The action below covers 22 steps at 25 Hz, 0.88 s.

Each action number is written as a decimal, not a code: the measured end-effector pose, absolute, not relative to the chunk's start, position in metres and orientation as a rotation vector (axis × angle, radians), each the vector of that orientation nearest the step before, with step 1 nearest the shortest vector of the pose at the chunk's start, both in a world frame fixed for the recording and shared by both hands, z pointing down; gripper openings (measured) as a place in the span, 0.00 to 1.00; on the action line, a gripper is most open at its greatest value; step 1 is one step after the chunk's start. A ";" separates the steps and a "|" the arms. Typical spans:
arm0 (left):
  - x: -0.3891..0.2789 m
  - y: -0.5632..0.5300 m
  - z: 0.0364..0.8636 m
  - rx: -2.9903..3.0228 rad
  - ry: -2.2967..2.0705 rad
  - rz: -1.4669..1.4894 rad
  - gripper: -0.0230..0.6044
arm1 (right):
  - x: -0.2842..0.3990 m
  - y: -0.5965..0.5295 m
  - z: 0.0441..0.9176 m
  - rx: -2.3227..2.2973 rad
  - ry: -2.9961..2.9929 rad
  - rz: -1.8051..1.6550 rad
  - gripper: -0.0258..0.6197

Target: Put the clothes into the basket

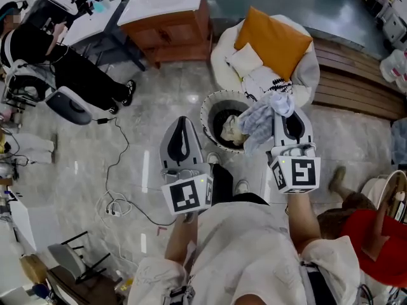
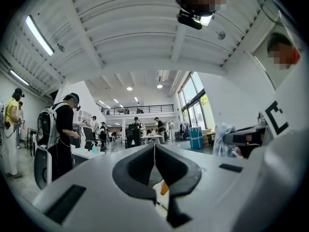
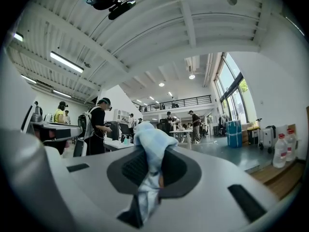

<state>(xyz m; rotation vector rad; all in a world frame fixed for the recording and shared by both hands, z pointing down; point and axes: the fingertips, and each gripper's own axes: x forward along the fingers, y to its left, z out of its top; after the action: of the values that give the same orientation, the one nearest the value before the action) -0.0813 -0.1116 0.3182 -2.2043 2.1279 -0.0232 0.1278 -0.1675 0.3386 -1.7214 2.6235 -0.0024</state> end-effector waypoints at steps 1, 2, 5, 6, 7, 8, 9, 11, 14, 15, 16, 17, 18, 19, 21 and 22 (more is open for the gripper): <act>-0.083 -0.119 0.321 -2.216 2.122 -0.015 0.05 | 0.125 -0.173 0.340 -1.724 2.626 0.000 0.09; -0.086 -0.127 0.323 -2.227 2.114 -0.008 0.05 | 0.121 -0.178 0.342 -1.721 2.629 0.001 0.09; -0.096 -0.152 0.326 -2.253 2.085 -0.008 0.05 | 0.108 -0.195 0.343 -1.713 2.632 -0.002 0.09; -0.100 -0.160 0.327 -2.263 2.073 -0.015 0.05 | 0.104 -0.202 0.343 -1.722 2.632 -0.004 0.09; -0.103 -0.169 0.328 -2.273 2.060 -0.025 0.05 | 0.100 -0.210 0.343 -1.734 2.633 -0.004 0.09; -0.107 -0.178 0.330 -2.280 2.047 -0.035 0.05 | 0.096 -0.217 0.343 -1.745 2.635 -0.005 0.09; -0.111 -0.187 0.332 -2.285 2.033 -0.041 0.05 | 0.091 -0.225 0.344 -1.754 2.641 -0.007 0.09; -0.119 -0.203 0.338 -2.299 2.013 -0.044 0.05 | 0.081 -0.238 0.350 -1.771 2.660 -0.019 0.09; -0.126 -0.226 0.352 -2.340 2.001 -0.053 0.05 | 0.070 -0.258 0.367 -1.796 2.695 -0.047 0.09; -0.128 -0.233 0.357 -2.354 1.997 -0.058 0.05 | 0.067 -0.263 0.375 -1.808 2.709 -0.066 0.09; -0.131 -0.239 0.363 -2.367 1.992 -0.062 0.05 | 0.063 -0.268 0.383 -1.820 2.725 -0.089 0.09; -0.134 -0.245 0.368 -2.378 1.986 -0.065 0.05 | 0.058 -0.273 0.393 -1.830 2.742 -0.110 0.09; -0.137 -0.251 0.373 -2.388 1.982 -0.069 0.05 | 0.053 -0.278 0.402 -1.834 2.760 -0.128 0.09; -0.142 -0.257 0.378 -2.396 1.981 -0.073 0.05 | 0.047 -0.284 0.412 -1.836 2.778 -0.145 0.09; -0.151 -0.268 0.389 -2.408 1.986 -0.084 0.05 | 0.035 -0.294 0.433 -1.840 2.813 -0.196 0.09; -0.155 -0.272 0.395 -2.412 1.989 -0.093 0.05 | 0.029 -0.298 0.444 -1.842 2.832 -0.227 0.09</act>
<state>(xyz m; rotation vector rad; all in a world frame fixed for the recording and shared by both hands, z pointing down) -0.1555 -0.2721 0.3953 -2.4122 1.9893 -0.0930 0.0295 -0.2984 0.4440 -1.8424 2.8323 -0.2267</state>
